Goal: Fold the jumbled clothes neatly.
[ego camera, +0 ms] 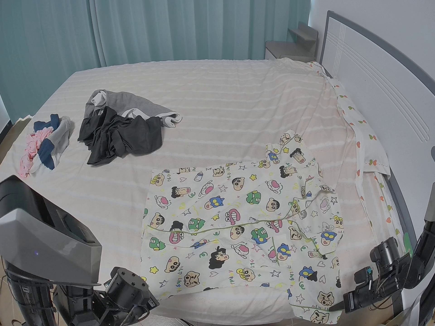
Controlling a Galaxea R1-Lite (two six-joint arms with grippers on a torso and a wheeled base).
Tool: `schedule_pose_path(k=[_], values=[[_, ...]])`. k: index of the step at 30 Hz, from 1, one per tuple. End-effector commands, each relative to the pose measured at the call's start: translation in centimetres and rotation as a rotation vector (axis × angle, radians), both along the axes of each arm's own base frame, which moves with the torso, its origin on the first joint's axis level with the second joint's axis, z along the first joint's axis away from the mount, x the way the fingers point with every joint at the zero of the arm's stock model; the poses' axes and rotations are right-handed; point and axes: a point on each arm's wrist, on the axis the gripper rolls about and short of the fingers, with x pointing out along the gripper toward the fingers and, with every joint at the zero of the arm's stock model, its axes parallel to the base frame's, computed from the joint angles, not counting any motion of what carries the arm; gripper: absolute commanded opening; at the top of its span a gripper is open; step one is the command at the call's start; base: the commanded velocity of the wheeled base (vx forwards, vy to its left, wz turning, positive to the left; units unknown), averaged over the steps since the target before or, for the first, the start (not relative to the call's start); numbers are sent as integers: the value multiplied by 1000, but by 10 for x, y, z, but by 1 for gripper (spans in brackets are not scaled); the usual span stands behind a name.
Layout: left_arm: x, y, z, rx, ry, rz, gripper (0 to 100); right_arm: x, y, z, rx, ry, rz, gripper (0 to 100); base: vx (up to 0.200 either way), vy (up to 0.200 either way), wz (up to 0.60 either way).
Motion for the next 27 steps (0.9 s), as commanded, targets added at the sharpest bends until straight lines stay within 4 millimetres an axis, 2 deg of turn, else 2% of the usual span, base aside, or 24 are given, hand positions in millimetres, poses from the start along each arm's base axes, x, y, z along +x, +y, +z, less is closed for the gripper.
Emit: schedule_pose_path(k=[1, 9, 15, 24, 27], values=[[-5, 3, 7, -11, 3, -10, 0, -7, 2, 7, 3, -18, 19, 0, 0, 0, 0], [-10, 5, 5, -8, 69, -31, 0, -12, 1, 7, -11, 7, 38, 0, 0, 0, 0], [-9, 5, 8, -19, 49, -30, 0, -12, 1, 10, -10, -10, 44, 0, 0, 0, 0], [6, 1, 19, -89, -107, -2, 0, -7, -1, 30, 98, -175, 32, 0, 0, 0, 0], [17, 0, 26, -114, -207, 5, 0, -3, -4, 40, 123, -263, 11, 0, 0, 0, 0]])
